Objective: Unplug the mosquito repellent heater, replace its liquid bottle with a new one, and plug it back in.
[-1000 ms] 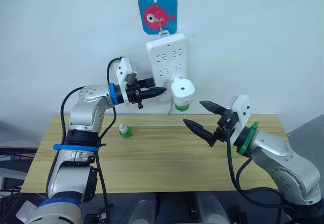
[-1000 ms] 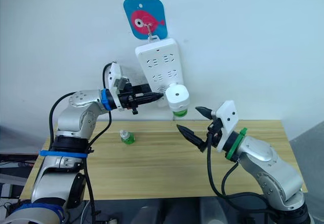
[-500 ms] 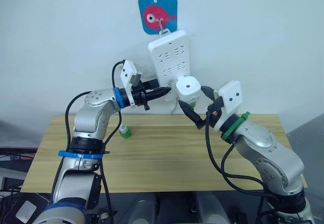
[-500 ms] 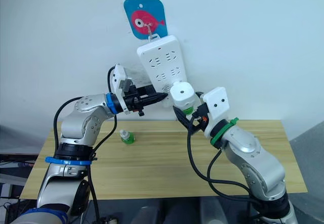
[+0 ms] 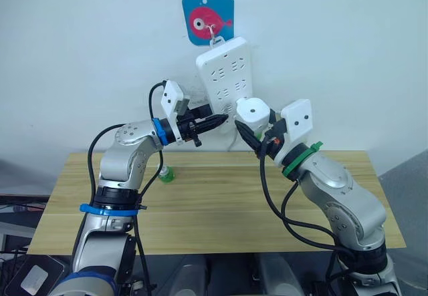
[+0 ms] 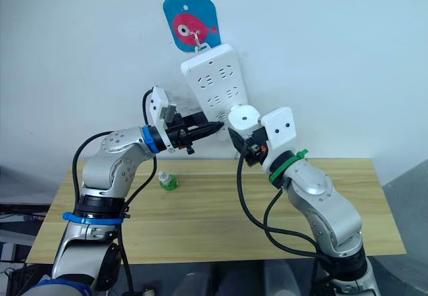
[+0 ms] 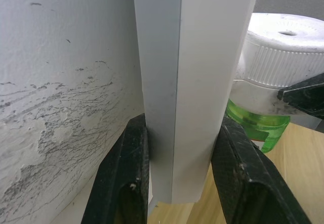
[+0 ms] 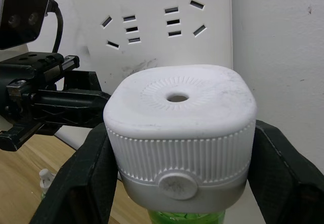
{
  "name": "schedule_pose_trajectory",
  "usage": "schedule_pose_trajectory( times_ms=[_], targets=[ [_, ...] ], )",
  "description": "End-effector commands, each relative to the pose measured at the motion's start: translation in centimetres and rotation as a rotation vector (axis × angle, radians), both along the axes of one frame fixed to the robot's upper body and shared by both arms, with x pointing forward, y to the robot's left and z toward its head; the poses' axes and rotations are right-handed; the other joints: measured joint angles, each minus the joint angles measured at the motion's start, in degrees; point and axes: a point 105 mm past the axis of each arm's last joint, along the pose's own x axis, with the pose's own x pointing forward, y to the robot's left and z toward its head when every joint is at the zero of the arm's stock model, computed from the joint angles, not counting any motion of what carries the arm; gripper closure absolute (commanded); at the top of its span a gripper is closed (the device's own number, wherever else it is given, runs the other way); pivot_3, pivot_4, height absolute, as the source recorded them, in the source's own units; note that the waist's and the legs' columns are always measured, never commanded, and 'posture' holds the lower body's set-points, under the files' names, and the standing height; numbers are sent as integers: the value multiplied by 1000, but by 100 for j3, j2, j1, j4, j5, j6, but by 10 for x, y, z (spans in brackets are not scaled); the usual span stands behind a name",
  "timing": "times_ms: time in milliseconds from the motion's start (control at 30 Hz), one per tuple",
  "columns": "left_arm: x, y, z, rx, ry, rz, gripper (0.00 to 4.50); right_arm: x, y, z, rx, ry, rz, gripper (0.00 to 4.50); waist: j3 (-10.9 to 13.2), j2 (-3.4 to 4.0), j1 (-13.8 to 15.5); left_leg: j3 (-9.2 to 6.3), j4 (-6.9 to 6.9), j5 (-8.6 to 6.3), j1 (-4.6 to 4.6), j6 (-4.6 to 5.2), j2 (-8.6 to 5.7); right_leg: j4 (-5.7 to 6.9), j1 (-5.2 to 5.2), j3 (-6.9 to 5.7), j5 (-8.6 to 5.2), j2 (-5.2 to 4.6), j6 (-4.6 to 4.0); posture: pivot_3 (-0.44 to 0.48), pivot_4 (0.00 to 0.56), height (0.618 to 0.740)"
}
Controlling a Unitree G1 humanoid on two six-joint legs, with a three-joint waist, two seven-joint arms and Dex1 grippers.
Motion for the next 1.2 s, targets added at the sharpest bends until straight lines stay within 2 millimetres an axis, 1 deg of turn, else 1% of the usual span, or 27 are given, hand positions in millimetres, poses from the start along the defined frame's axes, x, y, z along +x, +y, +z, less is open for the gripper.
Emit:
schedule_pose_trajectory(
  times_ms=[33, 133, 233, 367, 567, 700, 767, 800, 933, 967, 1000, 1067, 1100, 1200],
  targets=[
    [-2, 0, 17, -24, -68, 14, 3213, -6, 0, 14, 7, -63, 15, 1406, 0, 0, -1, 0, 0, 0, 0, 0, 0, 0, 0, 0, 0, 0, 0, -100, 208, 740],
    [4, 5, 17, -30, -69, 59, 3213, -11, -7, 16, -6, -68, 7, 1407, 0, 0, 5, 1, 0, 0, 0, 0, -1, -1, 0, 1, 0, 0, 0, -100, 208, 740],
    [12, 12, 17, -23, -74, 115, 3213, -21, -18, 16, 20, -42, 7, 1412, 0, 0, 39, -2, 0, 0, -2, 0, -1, -3, 0, -2, 0, 0, 0, -114, 203, 740],
    [14, 14, 16, -28, -71, 125, 3213, -29, -28, 5, -20, -3, 17, 1435, 0, 0, 11, -1, -3, -1, -6, 1, -2, -6, -1, 5, 0, -2, 0, -121, 204, 740],
    [15, 16, 16, -30, -75, 136, 3213, -31, -33, 9, 0, -1, 36, 1437, 0, 0, -36, 11, -1, 37, 4, 10, 0, -6, 5, 10, 45, 4, -1, -121, 204, 740],
    [16, 28, 16, -14, -77, 163, 3213, -24, -38, 7, 24, 16, 40, 1437, 0, 0, -58, 11, -1, 44, 4, 9, 0, -5, 6, 9, 50, 5, -1, -122, 201, 740],
    [17, 41, 14, 0, -70, 191, 2498, -18, -46, 1, 24, 33, 17, 1437, 0, 0, -96, 14, -1, 44, 4, 9, -1, -6, 5, 12, 51, 4, -1, -122, 201, 740],
    [18, 46, 13, 6, -69, 204, 2218, -16, -49, -2, 22, 38, 10, 1437, 0, 0, -117, 15, -2, 44, 5, 9, 0, -6, 5, 13, 51, 4, -1, -122, 201, 740],
    [17, 59, 8, 27, -57, 234, 1019, -17, -57, -11, 4, 48, 9, 1437, 0, 0, -132, 14, -18, 44, 4, 9, 6, -7, -4, 10, 50, 9, -1, -110, 200, 740],
    [16, 61, 6, 33, -52, 236, 791, -17, -57, -11, 4, 48, 11, 1437, 0, 0, -134, 13, -17, 44, 2, 9, 7, -7, -5, 9, 50, 9, -1, -110, 200, 740],
    [13, 64, 2, 44, -45, 242, 458, -16, -58, -11, 6, 49, 12, 1437, -1, 1, -150, 16, -15, 44, 4, 9, 7, -5, -5, 13, 51, 9, -1, -110, 200, 740],
    [5, 72, -6, 66, -29, 256, 25, -15, -60, -10, 26, 55, 11, 1437, -3, 4, -205, 20, -16, 46, 10, 9, 9, -3, -3, 18, 53, 9, -4, -106, 201, 740],
    [-2, 77, -13, 82, -14, 267, 25, -13, -62, -10, 58, 69, 9, 1437, -3, 5, -253, 19, -18, 46, 17, 9, 13, -2, -1, 24, 53, 12, -4, -107, 201, 740],
    [-35, 86, -40, 173, 26, 268, 25, -8, -67, -8, 195, 135, -8, 1437, -3, 6, -316, 16, -37, 45, 18, 10, 23, -6, -9, 34, 53, 21, -4, -109, 210, 740]
  ],
)
